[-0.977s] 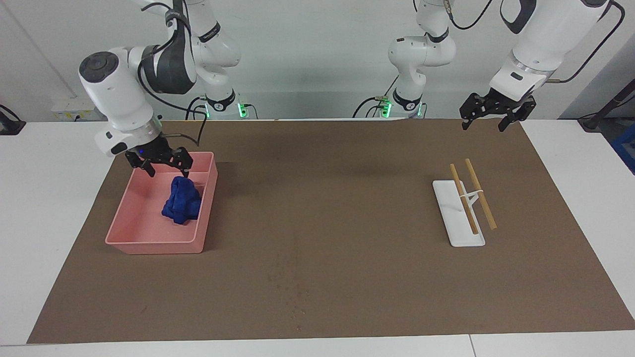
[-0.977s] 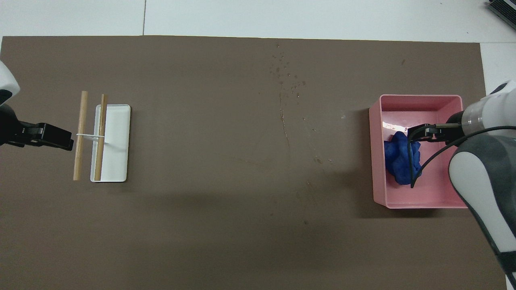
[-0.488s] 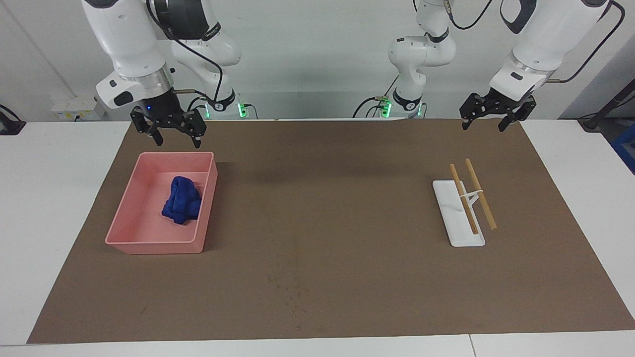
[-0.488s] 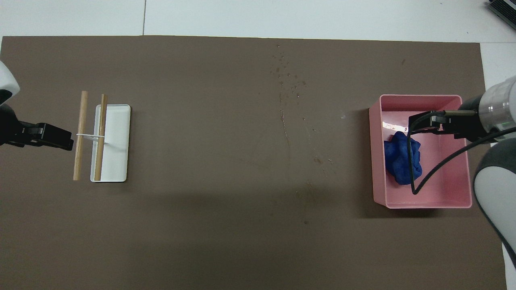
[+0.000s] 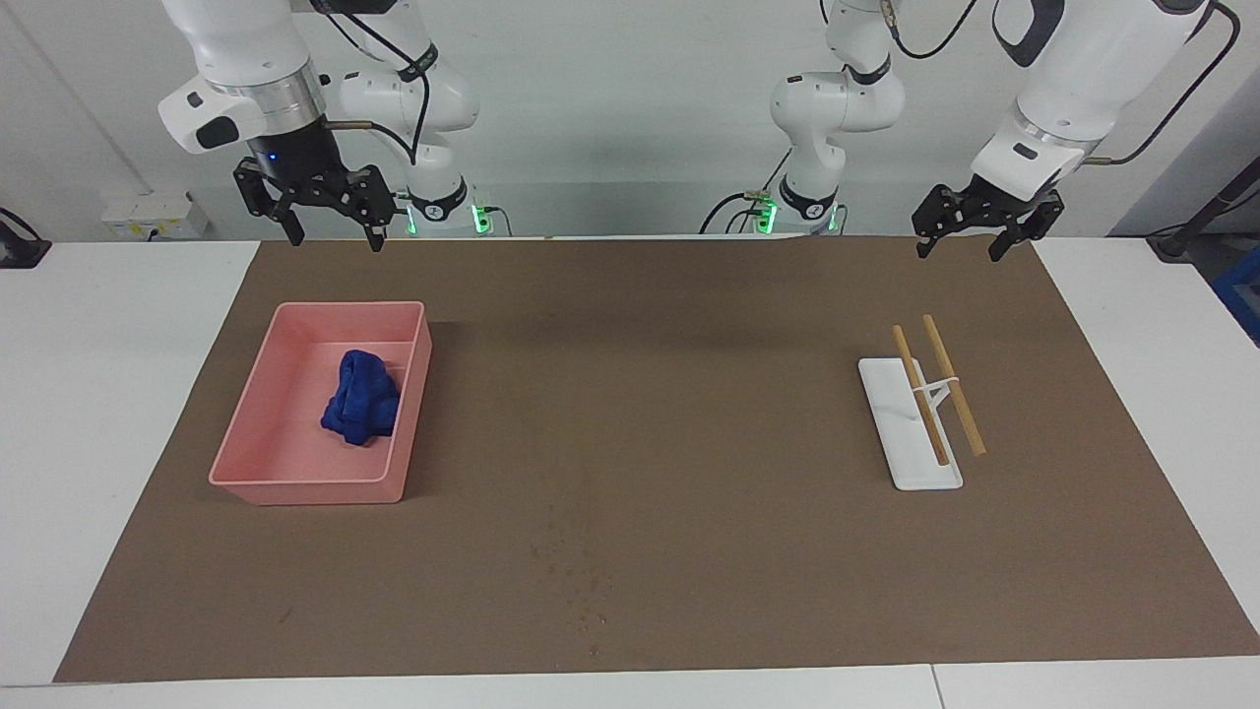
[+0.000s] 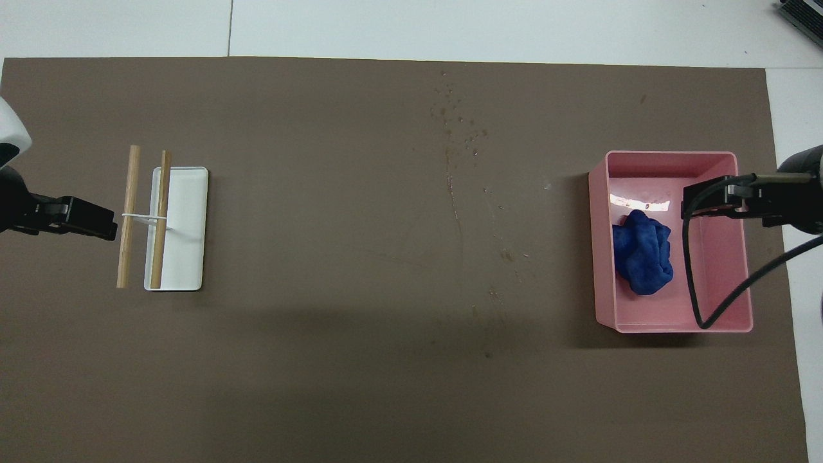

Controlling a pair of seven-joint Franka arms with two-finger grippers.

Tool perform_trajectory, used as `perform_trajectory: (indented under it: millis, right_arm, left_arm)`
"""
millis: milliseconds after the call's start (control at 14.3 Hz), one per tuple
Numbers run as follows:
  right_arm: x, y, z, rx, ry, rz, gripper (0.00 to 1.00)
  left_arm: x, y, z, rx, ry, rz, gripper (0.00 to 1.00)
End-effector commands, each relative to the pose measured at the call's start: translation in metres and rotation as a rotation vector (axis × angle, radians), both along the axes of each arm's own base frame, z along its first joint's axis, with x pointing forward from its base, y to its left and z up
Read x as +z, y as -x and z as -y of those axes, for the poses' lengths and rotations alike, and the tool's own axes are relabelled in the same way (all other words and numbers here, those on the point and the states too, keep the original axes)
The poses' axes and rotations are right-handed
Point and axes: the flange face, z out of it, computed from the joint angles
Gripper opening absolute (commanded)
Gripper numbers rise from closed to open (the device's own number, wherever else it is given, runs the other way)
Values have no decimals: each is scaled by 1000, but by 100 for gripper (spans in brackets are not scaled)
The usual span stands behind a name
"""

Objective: Wipe water with towel using both arms

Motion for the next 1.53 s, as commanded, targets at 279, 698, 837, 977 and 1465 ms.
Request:
perform_trajectory:
  millis: [279,698,837,977,1465]
  right_arm:
    - [7,11,9,-34,13,-59,100]
    - [1,9,21,-31,20,-70,100]
    - [-2,10,22,-32,20,-75,100]
    - [-6,11,25,-37,22,-84,100]
    - [-13,17,28,-55,12,-94,100]
  left_arm:
    - [-1,-5,4,-36,-29,49,100]
    - [3,-1,-2,-12,-22,46,100]
    - [3,-2,-3,-5,-18,50,100]
    - [5,-3,-5,20,-16,57,100]
    - [0,0,-7,20,-18,41,100]
